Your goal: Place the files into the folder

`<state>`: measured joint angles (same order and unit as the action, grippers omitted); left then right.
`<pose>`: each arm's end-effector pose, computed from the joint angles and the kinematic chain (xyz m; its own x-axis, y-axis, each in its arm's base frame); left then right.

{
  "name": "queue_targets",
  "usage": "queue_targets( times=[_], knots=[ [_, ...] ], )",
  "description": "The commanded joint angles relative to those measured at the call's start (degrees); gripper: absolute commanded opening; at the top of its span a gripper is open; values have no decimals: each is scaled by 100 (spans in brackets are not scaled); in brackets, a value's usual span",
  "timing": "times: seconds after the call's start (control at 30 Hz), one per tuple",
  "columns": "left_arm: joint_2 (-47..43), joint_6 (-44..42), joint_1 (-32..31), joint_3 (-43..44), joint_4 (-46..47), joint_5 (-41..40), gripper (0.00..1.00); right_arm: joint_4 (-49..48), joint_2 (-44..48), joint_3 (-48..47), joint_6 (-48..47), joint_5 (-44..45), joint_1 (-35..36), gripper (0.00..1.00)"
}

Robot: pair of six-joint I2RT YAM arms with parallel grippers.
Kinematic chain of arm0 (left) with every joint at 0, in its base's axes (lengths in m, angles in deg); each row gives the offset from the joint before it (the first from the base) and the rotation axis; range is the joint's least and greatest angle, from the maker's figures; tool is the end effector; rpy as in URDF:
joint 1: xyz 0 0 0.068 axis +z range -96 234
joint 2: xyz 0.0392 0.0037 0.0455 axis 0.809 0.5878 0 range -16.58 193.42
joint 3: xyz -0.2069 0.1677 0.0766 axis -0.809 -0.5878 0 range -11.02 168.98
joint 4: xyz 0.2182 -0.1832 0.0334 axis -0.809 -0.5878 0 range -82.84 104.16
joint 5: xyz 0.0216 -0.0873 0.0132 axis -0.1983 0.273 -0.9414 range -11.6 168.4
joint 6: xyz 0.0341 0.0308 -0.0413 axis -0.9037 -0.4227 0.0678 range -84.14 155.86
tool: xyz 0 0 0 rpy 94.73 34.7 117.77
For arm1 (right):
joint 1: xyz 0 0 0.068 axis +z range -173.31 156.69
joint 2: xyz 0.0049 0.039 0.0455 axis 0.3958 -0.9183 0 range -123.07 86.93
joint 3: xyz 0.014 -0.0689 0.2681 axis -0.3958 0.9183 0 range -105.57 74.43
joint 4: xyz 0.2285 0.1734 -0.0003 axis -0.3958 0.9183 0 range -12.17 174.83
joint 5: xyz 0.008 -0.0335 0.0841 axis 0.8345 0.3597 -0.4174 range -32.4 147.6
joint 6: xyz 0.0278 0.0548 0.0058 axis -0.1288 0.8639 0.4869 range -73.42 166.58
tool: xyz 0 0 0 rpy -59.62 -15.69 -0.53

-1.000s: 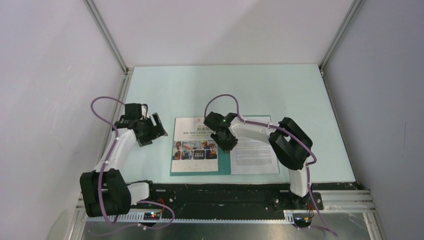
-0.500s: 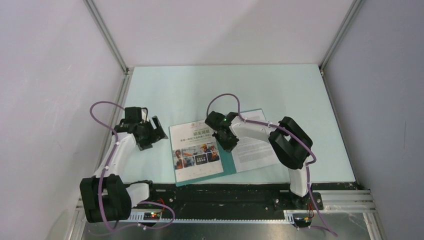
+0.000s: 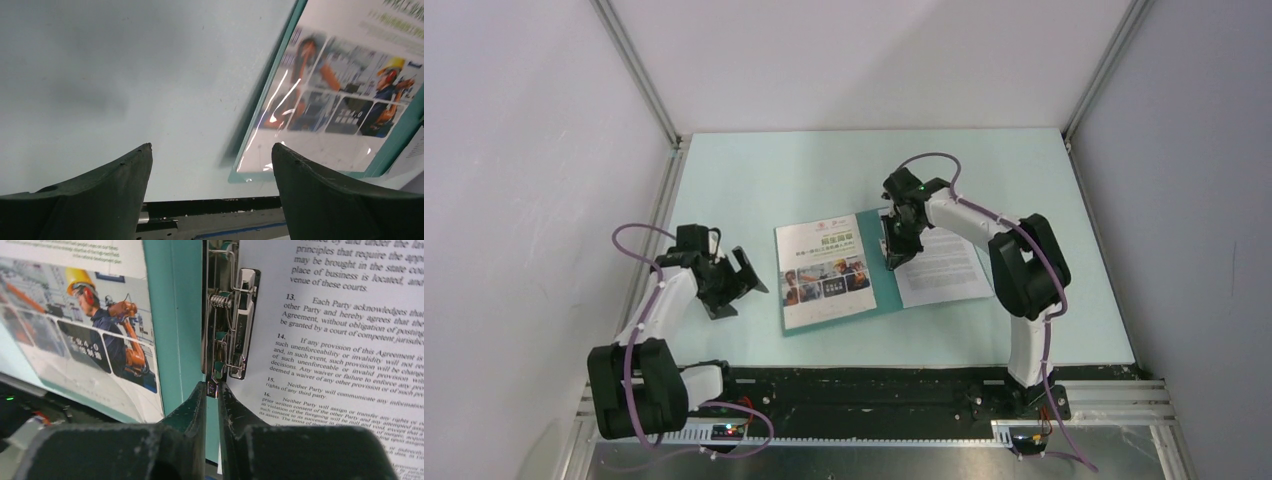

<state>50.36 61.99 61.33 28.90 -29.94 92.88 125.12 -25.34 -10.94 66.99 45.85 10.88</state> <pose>0.2226 0.0170 0.1777 -0.8235 -0.5358 -0.1863 -0.4522 0.8183 -0.3548 0.3453 0.2460 0.1774 -0.9538 -0.2354 -0.1870 -0.2812 0.9183 0.2787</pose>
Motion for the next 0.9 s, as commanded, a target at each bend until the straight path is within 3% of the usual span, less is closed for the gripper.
queue_targets(
  times=[0.0,0.33,0.6,0.73,0.87],
  knots=[
    [64,227,57,-178,106,438,93,-26,292,-343,545,-909,-156,0],
    [650,930,19,-1033,1651,1701,94,-202,255,-363,926,-1404,-371,0],
    [1928,1144,-592,-658,2612,2556,90,-282,124,-270,974,-1560,-356,0],
    [2453,1134,-662,-171,2615,2863,77,-313,12,-327,962,-1572,-341,0],
    [2534,1197,-663,50,2616,2896,55,-360,-75,-317,897,-1565,-371,0]
  ],
)
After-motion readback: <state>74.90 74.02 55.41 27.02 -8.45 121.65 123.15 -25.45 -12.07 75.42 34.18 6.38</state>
